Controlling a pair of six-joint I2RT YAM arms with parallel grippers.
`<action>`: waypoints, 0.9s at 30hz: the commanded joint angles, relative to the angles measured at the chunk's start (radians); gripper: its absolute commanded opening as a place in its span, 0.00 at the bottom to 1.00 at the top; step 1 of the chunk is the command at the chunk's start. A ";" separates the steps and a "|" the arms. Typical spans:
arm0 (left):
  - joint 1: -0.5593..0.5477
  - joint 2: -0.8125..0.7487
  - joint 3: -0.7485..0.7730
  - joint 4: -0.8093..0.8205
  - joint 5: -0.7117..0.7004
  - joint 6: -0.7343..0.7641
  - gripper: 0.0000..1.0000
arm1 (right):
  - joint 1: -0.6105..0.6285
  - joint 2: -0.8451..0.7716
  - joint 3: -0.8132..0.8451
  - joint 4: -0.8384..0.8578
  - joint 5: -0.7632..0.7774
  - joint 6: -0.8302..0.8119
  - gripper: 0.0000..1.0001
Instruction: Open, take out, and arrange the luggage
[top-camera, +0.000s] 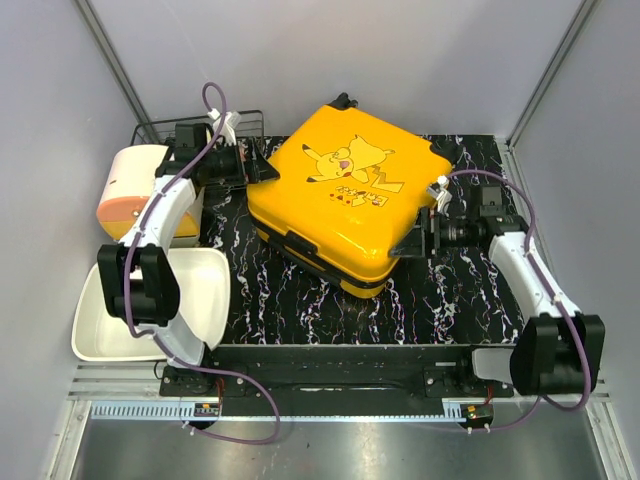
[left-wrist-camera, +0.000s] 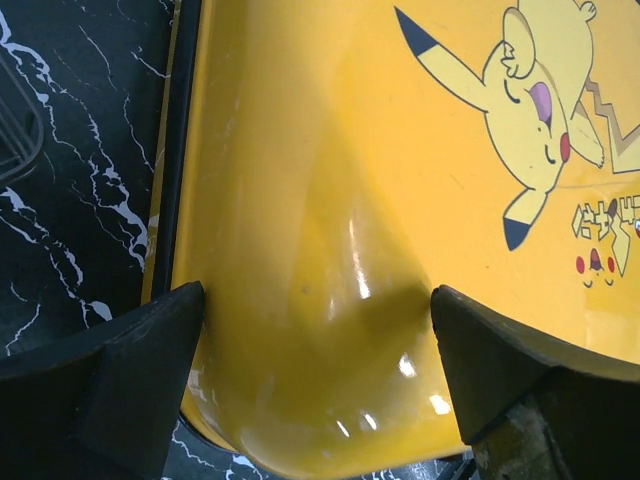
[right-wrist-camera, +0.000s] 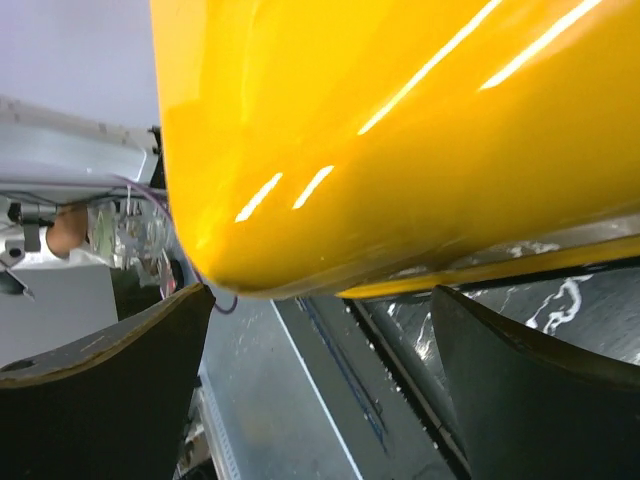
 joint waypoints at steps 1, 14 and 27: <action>-0.039 0.063 0.004 0.047 0.126 -0.066 0.99 | 0.031 -0.122 -0.027 0.005 0.002 -0.018 1.00; -0.242 0.438 0.415 -0.048 0.152 0.024 0.81 | 0.028 -0.162 0.063 -0.124 0.249 -0.306 1.00; 0.022 -0.061 0.204 0.004 0.001 -0.126 0.93 | 0.052 -0.231 -0.114 0.047 0.231 -0.466 0.91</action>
